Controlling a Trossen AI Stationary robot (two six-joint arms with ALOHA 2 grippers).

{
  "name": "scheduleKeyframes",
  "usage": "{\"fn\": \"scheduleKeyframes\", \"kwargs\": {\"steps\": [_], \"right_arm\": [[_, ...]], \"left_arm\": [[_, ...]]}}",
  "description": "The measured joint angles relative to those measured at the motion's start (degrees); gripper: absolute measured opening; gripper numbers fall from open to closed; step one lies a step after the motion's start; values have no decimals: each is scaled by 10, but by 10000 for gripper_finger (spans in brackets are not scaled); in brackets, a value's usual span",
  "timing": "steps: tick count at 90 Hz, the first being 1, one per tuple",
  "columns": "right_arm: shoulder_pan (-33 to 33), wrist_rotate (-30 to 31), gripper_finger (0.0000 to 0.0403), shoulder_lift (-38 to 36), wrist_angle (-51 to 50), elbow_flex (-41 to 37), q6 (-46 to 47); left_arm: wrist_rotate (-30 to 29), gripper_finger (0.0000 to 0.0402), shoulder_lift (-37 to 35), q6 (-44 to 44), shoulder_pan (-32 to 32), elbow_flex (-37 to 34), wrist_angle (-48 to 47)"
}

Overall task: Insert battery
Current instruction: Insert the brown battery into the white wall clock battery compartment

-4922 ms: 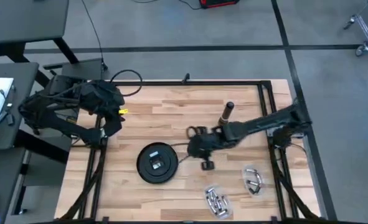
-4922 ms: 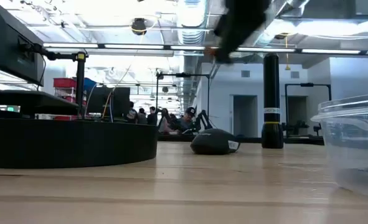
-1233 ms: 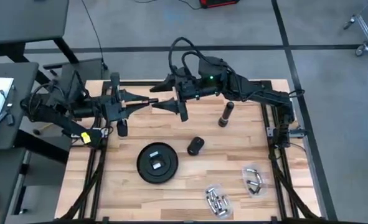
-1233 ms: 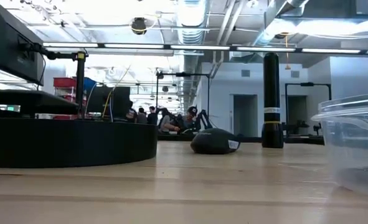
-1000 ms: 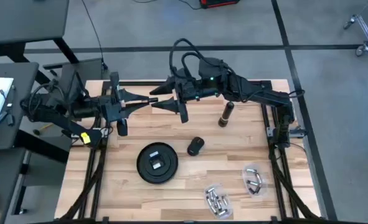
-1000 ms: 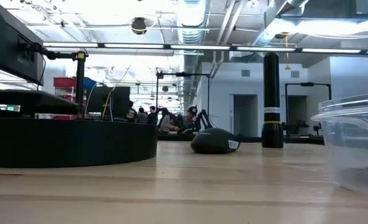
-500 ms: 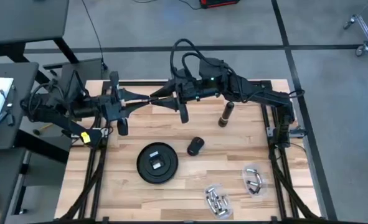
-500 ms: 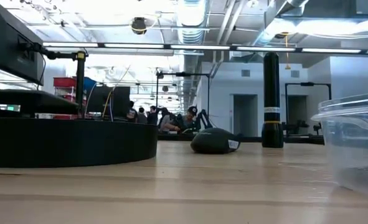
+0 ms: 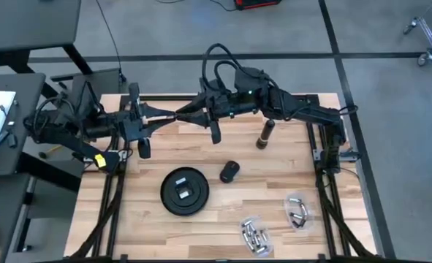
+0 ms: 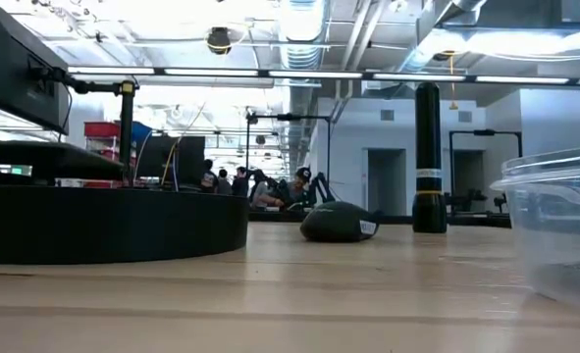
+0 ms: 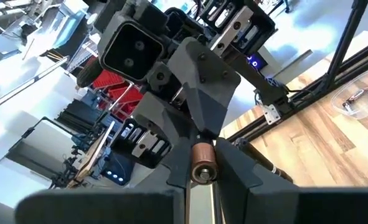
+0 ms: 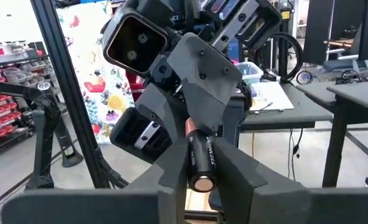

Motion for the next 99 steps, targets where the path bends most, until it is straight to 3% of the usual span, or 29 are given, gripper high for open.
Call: {"fn": "scheduleKeyframes", "kwargs": {"steps": [37, 55, 64, 77, 88, 99], "right_arm": [[0, 0, 41, -1, -10, 0, 0], [-1, 0, 40, -1, -26, 0, -7], [-5, 5, 40, -1, -65, 0, -11], [-9, -1, 39, -3, -169, 0, -21], [-3, -4, 39, 1, -260, 0, -37], [8, 11, 39, 33, -329, 1, -50]], "left_arm": [[0, 26, 1, -4, 0, 0, 11], [-12, 79, 0, -29, 0, -4, -11], [-66, 99, 1, -102, 0, -4, -48], [-105, 113, -9, -241, 0, -5, -174], [-100, 115, -19, -407, -2, -3, -292], [-35, 115, -18, -591, -2, -6, -424]]}}
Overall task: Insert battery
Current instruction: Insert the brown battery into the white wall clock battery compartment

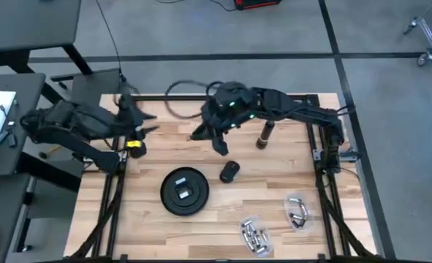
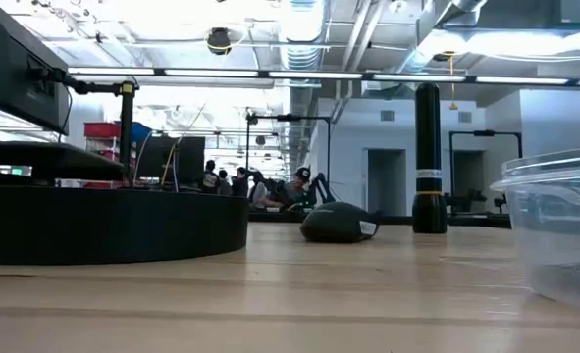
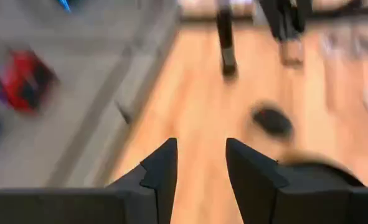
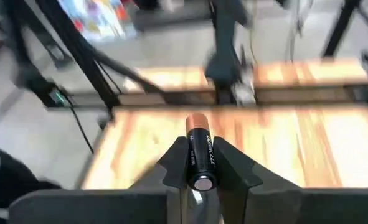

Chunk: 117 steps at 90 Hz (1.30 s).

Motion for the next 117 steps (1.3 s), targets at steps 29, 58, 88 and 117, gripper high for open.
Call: {"fn": "scheduleKeyframes", "kwargs": {"steps": [29, 58, 88, 117], "right_arm": [[63, 0, 38, 163, -3, -1, -51], [71, -16, 38, 249, 76, 0, -47], [76, 17, 38, 294, 97, 1, -42], [85, 46, 38, 314, 119, 0, -45]], "left_arm": [[94, 107, -34, -272, -105, -183, -44], [94, 106, -72, -463, -249, -439, 172], [87, 106, -51, -527, -293, -574, 358], [87, 106, -44, -538, -298, -616, 399]]}}
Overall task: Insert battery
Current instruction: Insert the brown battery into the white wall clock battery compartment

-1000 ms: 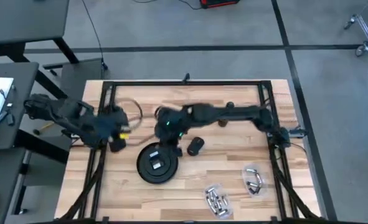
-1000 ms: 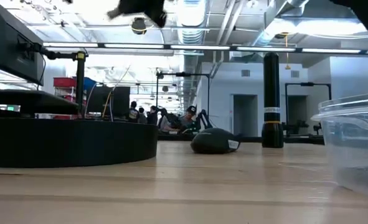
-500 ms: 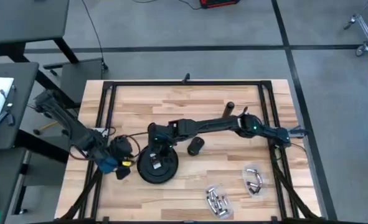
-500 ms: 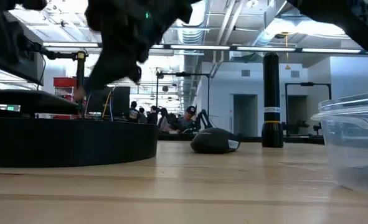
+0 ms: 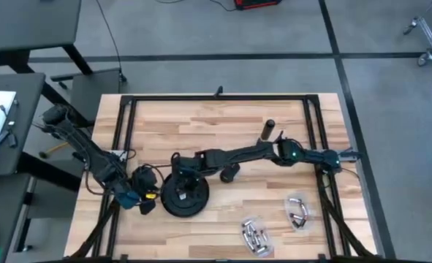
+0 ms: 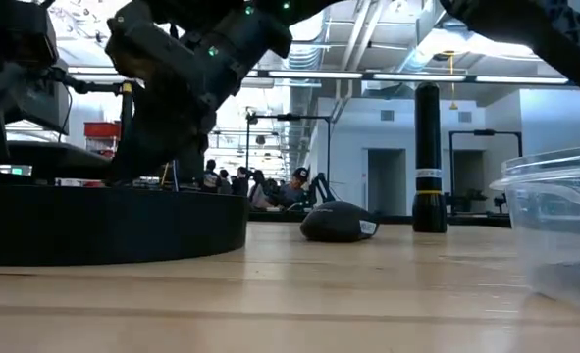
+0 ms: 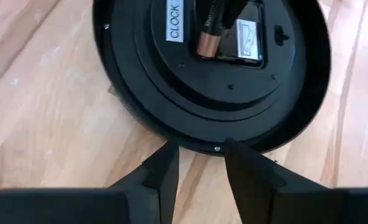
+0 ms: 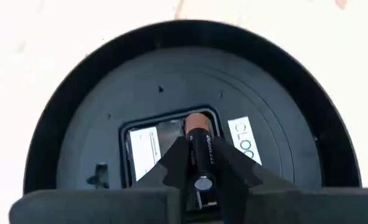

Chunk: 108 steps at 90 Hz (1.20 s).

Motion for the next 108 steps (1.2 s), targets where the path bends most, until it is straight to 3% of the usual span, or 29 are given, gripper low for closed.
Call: {"fn": "scheduleKeyframes", "kwargs": {"steps": [51, 86, 108], "right_arm": [[4, 3, 56, 24, 16, 2, 5], [0, -2, 207, 5, -27, 16, 4], [-26, 0, 225, -89, -129, 47, -20]], "left_arm": [[1, 106, 0, 5, 0, -4, -6], [8, 106, -2, 8, 0, 2, -9], [5, 106, -3, 50, 18, 51, -8]]}}
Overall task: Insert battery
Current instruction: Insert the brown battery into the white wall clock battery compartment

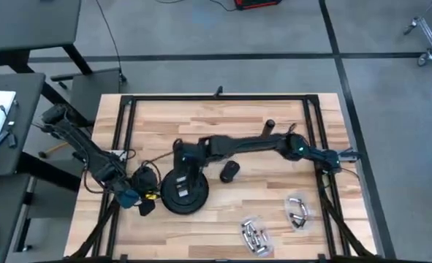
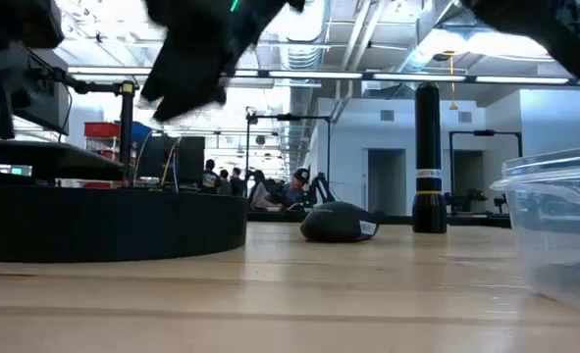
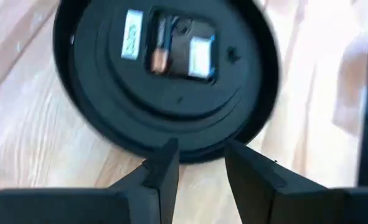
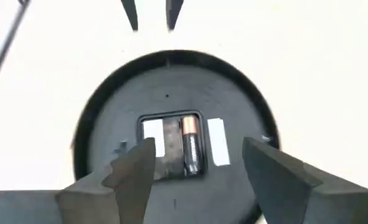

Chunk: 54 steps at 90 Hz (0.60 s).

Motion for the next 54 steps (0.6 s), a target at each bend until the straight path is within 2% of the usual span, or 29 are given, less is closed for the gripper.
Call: {"fn": "scheduleKeyframes", "kwargs": {"steps": [12, 23, 35, 45, 54], "right_arm": [[-15, 0, 205, -52, -63, -7, -10], [-20, -15, 169, -95, -46, -79, -2], [-10, -30, 105, -131, 52, -228, 43], [3, -30, 46, -157, 183, -345, 101], [14, -31, 8, -160, 282, -406, 155]], "left_arm": [[-11, 102, 0, 48, 41, 22, 13], [2, 75, 2, 116, 103, 25, 57], [50, 13, 22, 186, 171, 25, 107], [79, 8, 50, 210, 211, 25, 146], [118, 2, 89, 225, 230, 25, 166]]}}
